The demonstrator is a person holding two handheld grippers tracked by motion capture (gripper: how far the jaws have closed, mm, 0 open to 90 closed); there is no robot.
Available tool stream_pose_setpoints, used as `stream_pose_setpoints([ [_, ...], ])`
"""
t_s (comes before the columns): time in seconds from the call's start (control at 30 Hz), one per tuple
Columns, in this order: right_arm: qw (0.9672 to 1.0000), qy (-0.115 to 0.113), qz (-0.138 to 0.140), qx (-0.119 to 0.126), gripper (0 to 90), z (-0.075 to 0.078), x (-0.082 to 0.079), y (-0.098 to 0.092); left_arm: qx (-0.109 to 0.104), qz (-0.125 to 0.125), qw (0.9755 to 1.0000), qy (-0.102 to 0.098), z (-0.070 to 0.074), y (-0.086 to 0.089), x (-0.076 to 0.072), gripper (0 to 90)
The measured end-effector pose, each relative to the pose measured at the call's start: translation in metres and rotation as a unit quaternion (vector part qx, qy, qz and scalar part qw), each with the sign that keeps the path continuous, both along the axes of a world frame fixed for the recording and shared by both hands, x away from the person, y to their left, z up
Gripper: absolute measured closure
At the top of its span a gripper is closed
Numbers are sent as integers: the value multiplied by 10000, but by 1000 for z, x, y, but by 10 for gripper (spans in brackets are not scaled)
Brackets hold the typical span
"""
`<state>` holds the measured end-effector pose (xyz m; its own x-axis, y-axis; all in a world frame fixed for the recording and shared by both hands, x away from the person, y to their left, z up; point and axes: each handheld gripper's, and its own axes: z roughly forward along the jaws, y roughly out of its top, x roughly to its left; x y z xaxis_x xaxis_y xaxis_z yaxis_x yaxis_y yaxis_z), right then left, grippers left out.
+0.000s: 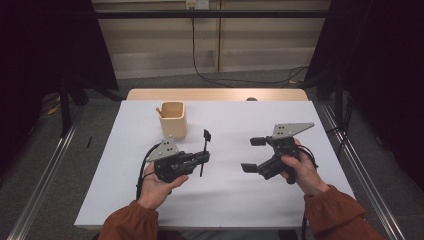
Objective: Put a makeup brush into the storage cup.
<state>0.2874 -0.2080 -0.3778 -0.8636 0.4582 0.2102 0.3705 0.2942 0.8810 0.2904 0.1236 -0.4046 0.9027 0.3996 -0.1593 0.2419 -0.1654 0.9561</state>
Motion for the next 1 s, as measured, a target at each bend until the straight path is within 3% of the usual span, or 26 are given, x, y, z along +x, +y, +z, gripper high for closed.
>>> stream_pose_setpoints([
  [0.13, 9999, -15, -117, 16, 7, -2, -1, -7, 0, 74, 10000, -26, 3, 5, 1, 855],
  [0.33, 9985, -330, -424, 46, 16, -3, -3, -12, 12, 158, 9998, -75, 8, 14, 6, 855],
  [0.47, 9972, -414, -605, 111, 15, -10, -6, -15, 25, 246, 9996, -96, 10, 22, 7, 855],
  [0.77, 9949, -398, -889, 252, 13, -21, -14, -26, 2, 383, 9992, -145, 19, 34, 11, 854],
  [0.93, 9940, -330, -1025, 170, 13, -29, -20, -34, -12, 476, 9987, -174, 24, 40, 13, 855],
  [1.0, 9922, -363, -1148, 321, 17, -31, -23, -39, -1, 498, 9986, -195, 27, 43, 14, 855],
])
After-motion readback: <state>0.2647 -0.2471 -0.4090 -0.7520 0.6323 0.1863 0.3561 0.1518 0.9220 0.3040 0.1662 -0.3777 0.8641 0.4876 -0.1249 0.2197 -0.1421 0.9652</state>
